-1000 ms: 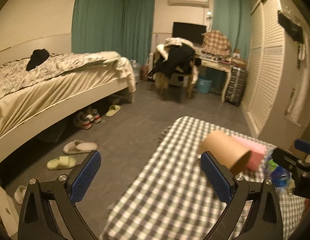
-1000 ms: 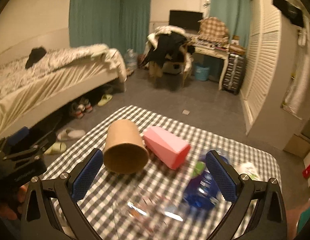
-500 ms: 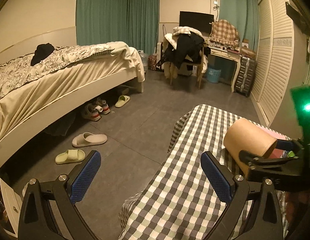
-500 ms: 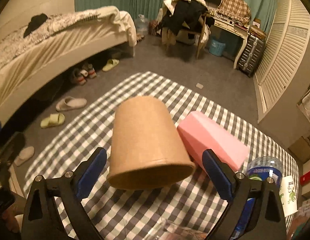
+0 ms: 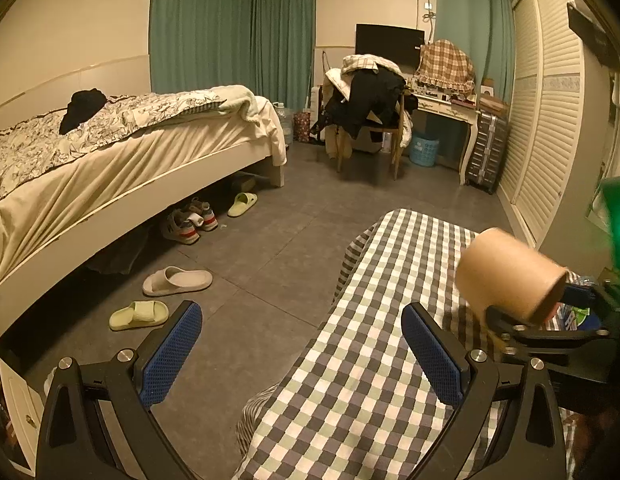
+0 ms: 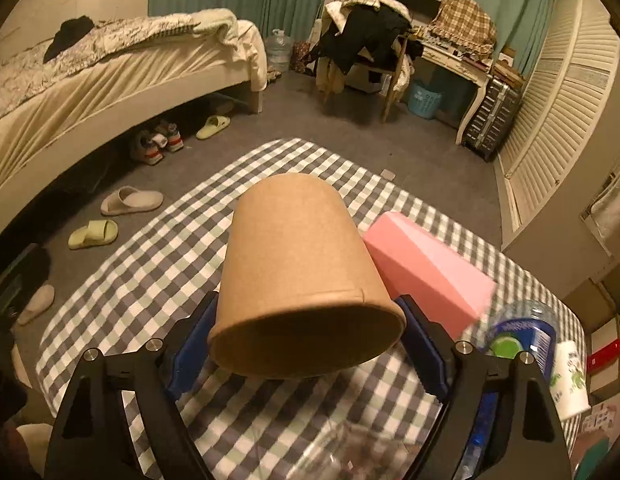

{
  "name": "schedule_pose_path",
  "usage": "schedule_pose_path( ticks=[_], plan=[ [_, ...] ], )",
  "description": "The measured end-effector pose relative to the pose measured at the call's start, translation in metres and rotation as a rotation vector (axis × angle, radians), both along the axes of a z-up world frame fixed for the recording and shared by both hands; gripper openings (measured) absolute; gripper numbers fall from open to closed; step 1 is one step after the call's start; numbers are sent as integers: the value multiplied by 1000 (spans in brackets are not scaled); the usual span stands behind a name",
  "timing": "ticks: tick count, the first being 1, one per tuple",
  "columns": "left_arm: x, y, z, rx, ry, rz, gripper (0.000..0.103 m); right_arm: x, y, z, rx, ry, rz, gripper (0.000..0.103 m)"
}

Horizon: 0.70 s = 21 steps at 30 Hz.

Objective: Flip cup upside down
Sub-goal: 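Close the right gripper around the brown paper cup's body and lift it, then rotate the right gripper to turn the held cup rim-up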

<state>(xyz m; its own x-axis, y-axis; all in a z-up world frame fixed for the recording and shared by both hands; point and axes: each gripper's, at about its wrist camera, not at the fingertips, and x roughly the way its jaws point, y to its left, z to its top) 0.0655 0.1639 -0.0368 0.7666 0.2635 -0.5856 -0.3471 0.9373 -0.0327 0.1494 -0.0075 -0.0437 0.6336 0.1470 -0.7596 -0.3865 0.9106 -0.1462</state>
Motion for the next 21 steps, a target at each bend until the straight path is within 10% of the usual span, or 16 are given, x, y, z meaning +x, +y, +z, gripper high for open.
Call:
schedule_pose_path(
  ticks=[13, 21],
  plan=[
    [-39, -51, 34, -19, -84, -133, 103, -101, -79, 100, 42, -174, -117, 85],
    [-75, -115, 33, -14, -76, -265, 103, -154, -161, 87, 38, -142, -325, 85]
  ],
)
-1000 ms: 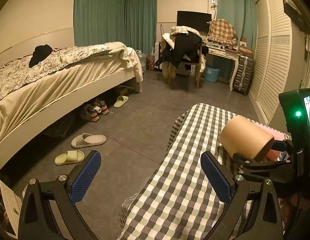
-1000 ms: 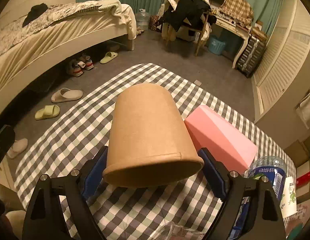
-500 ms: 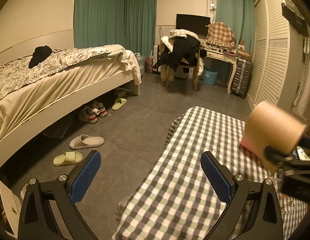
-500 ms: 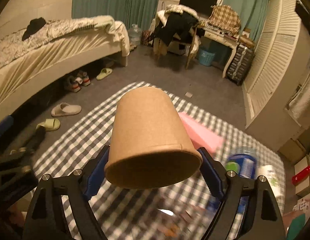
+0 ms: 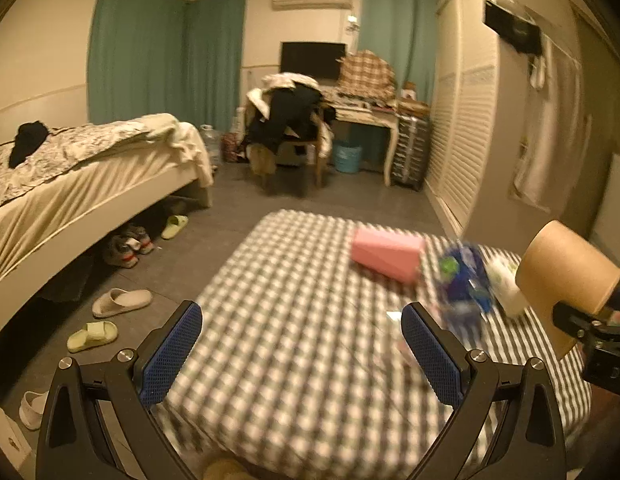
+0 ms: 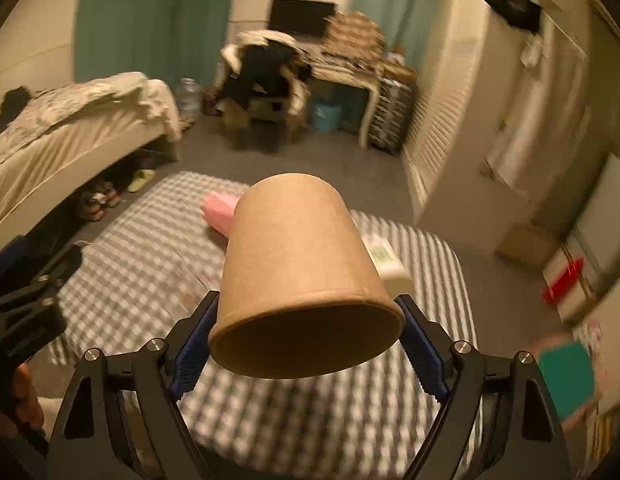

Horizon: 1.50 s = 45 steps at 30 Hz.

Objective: Flip cup upside down
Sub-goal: 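Rotate the right gripper to turn the held cup rim-up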

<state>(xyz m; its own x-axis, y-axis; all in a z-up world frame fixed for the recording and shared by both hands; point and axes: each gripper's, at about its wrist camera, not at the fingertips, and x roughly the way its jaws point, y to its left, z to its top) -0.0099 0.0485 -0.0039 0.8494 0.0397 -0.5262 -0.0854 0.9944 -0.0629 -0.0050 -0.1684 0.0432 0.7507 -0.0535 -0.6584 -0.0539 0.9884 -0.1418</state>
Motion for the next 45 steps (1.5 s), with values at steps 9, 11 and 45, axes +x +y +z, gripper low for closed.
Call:
schedule_pose_path(
  ticks=[9, 11, 45],
  plan=[
    [-15, -30, -16, 51, 20, -36, 103, -18, -42, -66, 46, 105, -103, 85],
    [-14, -28, -18, 59, 24, -35, 103, -16, -41, -76, 58, 122, -108, 85],
    [34, -162, 29, 25, 182, -161, 103, -2, -154, 4, 65, -31, -151, 103]
  ],
)
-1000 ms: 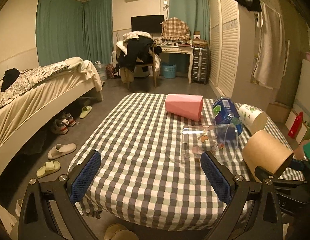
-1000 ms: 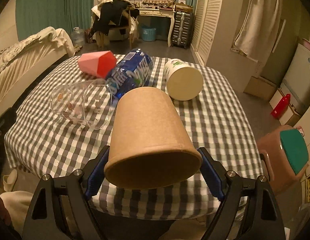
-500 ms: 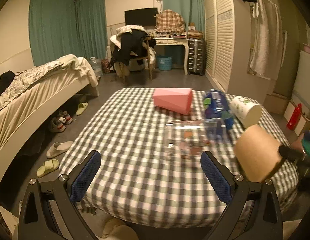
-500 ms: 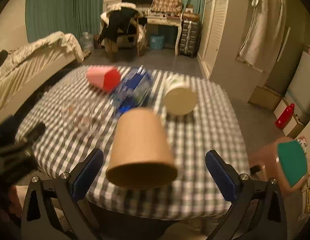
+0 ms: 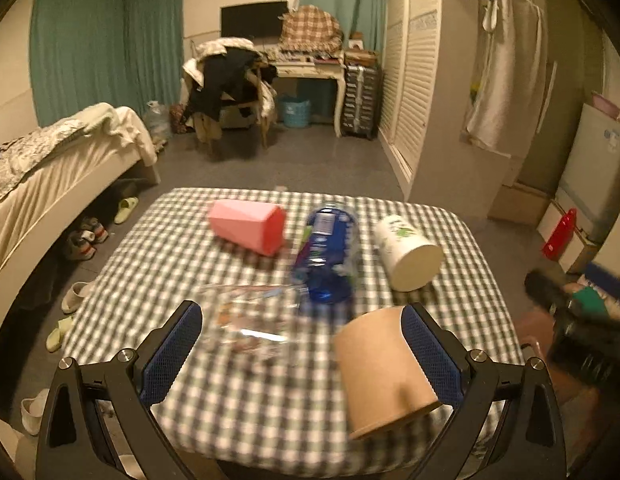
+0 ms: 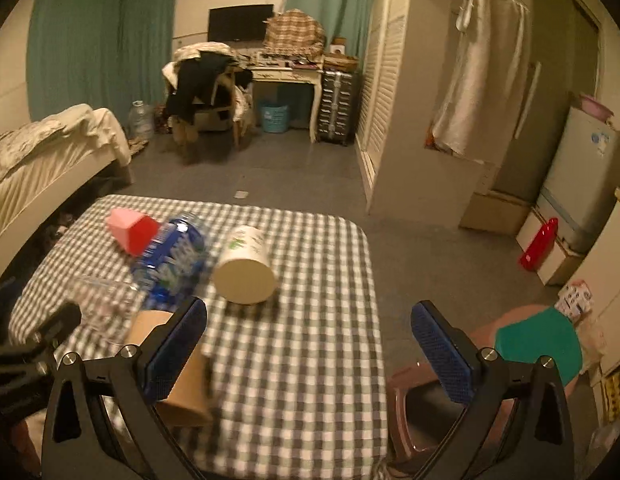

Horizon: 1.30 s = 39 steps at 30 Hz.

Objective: Flip cup upside down
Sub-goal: 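Rotate the right gripper to turn the held cup rim-up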

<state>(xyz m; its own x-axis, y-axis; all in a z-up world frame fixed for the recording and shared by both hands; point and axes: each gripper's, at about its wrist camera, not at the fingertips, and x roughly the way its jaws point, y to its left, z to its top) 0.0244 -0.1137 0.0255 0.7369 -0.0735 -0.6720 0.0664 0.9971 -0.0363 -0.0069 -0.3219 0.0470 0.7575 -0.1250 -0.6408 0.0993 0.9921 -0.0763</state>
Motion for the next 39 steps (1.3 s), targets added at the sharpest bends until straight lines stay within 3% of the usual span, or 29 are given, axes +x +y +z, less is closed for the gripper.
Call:
schedule_pose_path(
  ticks=[8, 12, 15, 18, 25, 33, 36, 39],
  plan=[
    [49, -38, -34, -14, 208, -26, 102, 8, -55, -40, 136, 76, -106, 103],
    [50, -50, -47, 25, 240, -51, 101, 8, -65, -44, 185, 75, -121, 103],
    [52, -58, -53, 61, 260, -78, 92, 8, -65, -43, 211, 62, -115, 103],
    [55, -59, -60, 46, 313, -106, 84, 8, -63, -43, 219, 63, -105, 103],
    [67, -68, -77, 9, 408, -175, 84, 5, -63, -42, 220, 64, -121, 103],
    [70, -78, -64, 68, 362, -219, 83, 3, -72, -43, 235, 60, -150, 103],
    [68, -76, -49, 63, 277, -223, 83, 3, -74, -44, 243, 59, -158, 103],
    [63, -77, -37, 106, 128, -196, 83, 3, -75, -44, 249, 58, -160, 103]
  ],
)
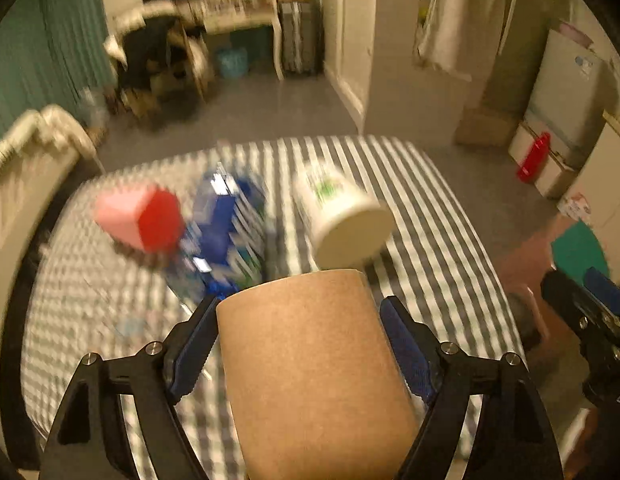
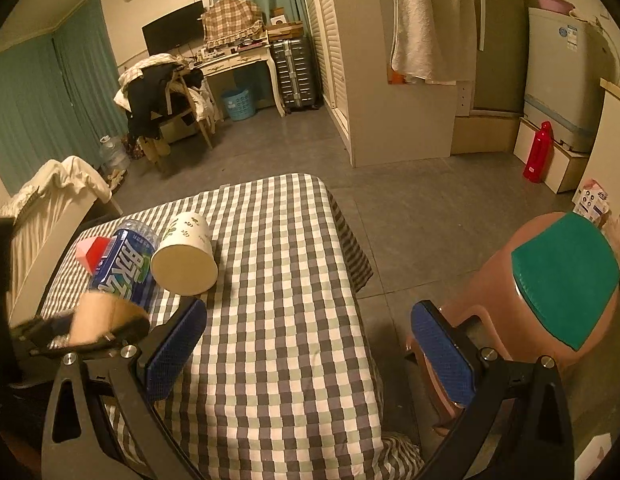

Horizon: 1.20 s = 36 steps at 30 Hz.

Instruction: Flip cup upside down

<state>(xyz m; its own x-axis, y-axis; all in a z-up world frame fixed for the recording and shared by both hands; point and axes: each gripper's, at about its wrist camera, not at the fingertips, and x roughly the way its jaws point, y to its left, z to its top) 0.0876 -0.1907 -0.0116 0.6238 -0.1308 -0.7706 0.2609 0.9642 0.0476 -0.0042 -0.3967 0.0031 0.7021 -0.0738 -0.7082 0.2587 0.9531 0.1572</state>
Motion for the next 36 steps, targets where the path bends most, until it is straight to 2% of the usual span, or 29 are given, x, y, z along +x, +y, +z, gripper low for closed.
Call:
schedule_pose_path(
  ticks=[3, 6, 8, 9, 11, 16, 21, 27, 29, 36],
  plan=[
    [-8, 0, 1, 18, -165, 9, 83, 0, 0, 0, 1, -3, -3, 103],
    [-19, -4, -16, 69, -311, -10, 83, 0, 0, 0, -3, -3, -13, 103],
    [-23, -3, -31, 83, -322, -22, 83, 0, 1, 0, -9, -3, -15, 103],
    [-29, 0, -32, 82, -366, -18, 83, 0, 2, 1, -13, -3, -15, 103],
    [-39, -2, -33, 95, -392, -30, 83, -1, 4, 2, -20, -7, -11, 103],
    [-64, 0, -33, 115, -411, -50, 83, -1, 8, 2, -36, -3, -10, 103],
    [-76, 13, -38, 24, -272, -74, 79, -1, 9, 3, -44, -5, -8, 103],
    [-76, 26, -35, -49, -193, -71, 79, -4, 11, 5, -51, -10, -5, 103],
    [-77, 26, -31, -72, -197, -70, 78, -4, 11, 6, -50, -10, -7, 103],
    [-54, 19, -12, -73, -326, -37, 78, -5, 9, 5, -51, -7, -12, 103]
  ],
)
